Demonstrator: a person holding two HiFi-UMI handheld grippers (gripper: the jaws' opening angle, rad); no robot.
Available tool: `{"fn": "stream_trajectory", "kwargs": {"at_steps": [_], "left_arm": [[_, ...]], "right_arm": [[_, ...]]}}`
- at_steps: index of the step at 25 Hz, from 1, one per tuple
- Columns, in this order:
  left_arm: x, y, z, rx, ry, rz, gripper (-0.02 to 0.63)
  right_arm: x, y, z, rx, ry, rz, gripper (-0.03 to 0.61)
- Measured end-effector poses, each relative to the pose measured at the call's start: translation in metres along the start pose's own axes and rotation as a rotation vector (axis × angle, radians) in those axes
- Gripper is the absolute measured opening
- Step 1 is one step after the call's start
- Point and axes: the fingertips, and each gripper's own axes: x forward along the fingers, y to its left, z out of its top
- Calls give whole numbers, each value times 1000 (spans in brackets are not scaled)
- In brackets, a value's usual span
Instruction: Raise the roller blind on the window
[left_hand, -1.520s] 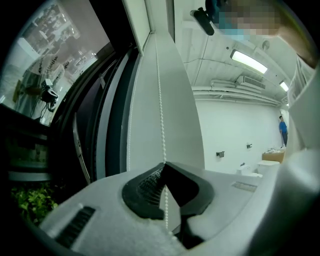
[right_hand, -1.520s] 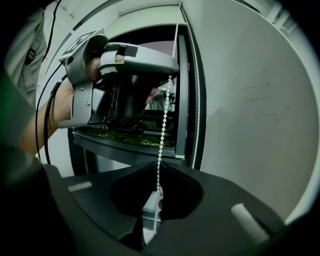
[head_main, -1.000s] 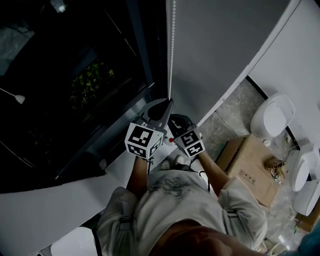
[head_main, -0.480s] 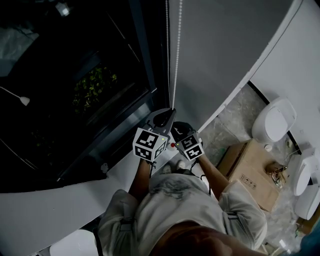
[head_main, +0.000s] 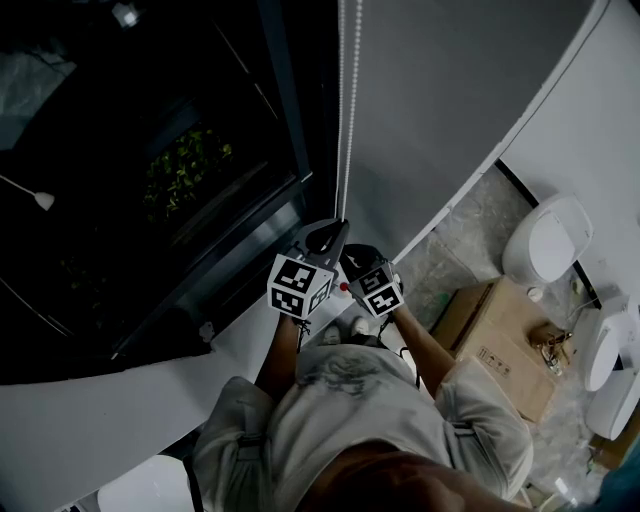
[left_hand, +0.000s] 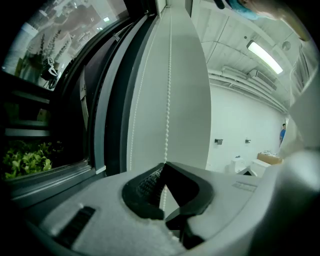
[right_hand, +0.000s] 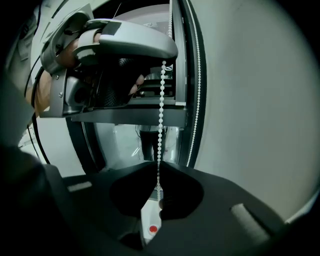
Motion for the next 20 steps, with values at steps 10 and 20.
{"fn": "stream_trajectory", "kwargs": {"at_steps": [10, 20], "left_arm": [[-6, -4, 5, 3, -31, 3, 12], [-9, -1, 7, 4, -44, 18, 14]], "right_arm": [[-7, 1, 7, -17, -20, -10, 26], [-14, 3, 11, -38, -27, -26, 28]]}}
